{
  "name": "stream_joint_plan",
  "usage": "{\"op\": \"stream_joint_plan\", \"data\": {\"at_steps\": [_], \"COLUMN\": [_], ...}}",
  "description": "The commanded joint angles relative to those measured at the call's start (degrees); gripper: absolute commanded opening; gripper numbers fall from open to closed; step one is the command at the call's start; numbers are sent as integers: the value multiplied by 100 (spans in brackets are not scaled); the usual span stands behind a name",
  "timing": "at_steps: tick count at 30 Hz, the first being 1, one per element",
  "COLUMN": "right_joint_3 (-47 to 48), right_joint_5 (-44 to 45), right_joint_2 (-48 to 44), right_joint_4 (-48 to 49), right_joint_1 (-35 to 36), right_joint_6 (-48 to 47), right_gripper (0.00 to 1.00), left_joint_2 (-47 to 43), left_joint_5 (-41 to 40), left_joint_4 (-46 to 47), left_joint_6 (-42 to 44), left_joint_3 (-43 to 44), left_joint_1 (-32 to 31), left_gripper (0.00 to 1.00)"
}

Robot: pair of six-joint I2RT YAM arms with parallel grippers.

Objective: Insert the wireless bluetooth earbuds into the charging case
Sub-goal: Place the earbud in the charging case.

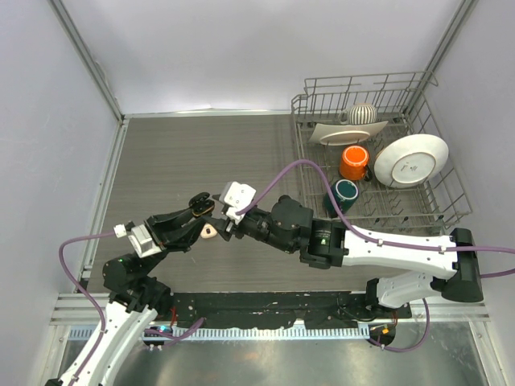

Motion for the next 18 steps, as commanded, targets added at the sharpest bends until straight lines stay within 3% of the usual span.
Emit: {"op": "stream_joint_plan", "data": {"at_steps": [1,10,16,18], "right_joint_3": [125,-499,-61,45], "right_joint_5": [82,653,1523,2182], "right_joint_2": [-125,-917,-970,-900], "right_joint_4": [122,1204,581,422], "right_joint_1": [35,27,18,-69], "right_joint_6": [97,290,571,729], "right_gripper": [59,76,81,86], "left_joint_2": [-49,-128,-146,-146], "left_joint_5": [-95,-121,-112,-112], "left_joint_4": [307,52,-1,8], "left_joint_6": [109,232,250,258], "left_joint_3": [85,129,146,129], "left_joint_1": [12,12,12,4], "left_gripper": [0,0,0,0]}}
